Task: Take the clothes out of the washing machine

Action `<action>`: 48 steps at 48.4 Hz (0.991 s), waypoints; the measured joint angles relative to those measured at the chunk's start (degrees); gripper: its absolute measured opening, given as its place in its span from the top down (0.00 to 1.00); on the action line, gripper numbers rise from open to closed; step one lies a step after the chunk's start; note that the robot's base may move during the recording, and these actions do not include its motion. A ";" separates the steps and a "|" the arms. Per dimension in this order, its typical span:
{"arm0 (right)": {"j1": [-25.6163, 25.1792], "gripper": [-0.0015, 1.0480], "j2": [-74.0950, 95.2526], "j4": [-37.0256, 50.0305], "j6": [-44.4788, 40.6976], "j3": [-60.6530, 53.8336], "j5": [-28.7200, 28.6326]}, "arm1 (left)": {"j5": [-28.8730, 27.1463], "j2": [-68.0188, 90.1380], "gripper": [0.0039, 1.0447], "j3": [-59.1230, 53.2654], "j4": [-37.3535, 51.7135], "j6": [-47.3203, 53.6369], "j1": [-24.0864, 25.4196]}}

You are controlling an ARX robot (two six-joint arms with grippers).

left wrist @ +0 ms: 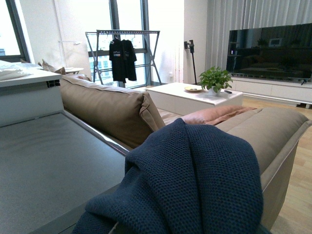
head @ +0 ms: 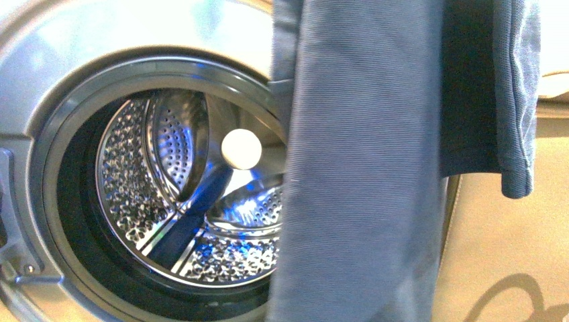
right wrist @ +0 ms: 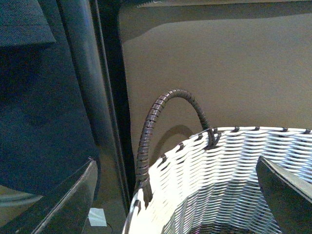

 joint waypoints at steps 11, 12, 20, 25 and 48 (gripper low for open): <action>-8.11 0.07 4.09 10.67 7.54 0.00 -22.97 | -0.07 0.00 0.90 0.02 0.02 0.00 0.00; -9.88 0.07 4.96 12.59 9.75 0.09 -27.41 | -0.07 0.00 0.90 0.02 0.02 -0.02 0.00; -16.22 0.07 10.75 19.39 16.33 4.50 -44.96 | -0.04 0.00 0.90 0.02 0.00 -0.02 0.00; -15.21 0.07 16.48 23.52 17.38 9.25 -44.87 | -0.02 0.00 0.90 0.02 0.00 -0.02 0.00; 13.84 0.07 34.49 23.10 8.68 30.18 -27.04 | -0.02 0.00 0.90 0.02 0.00 -0.02 0.00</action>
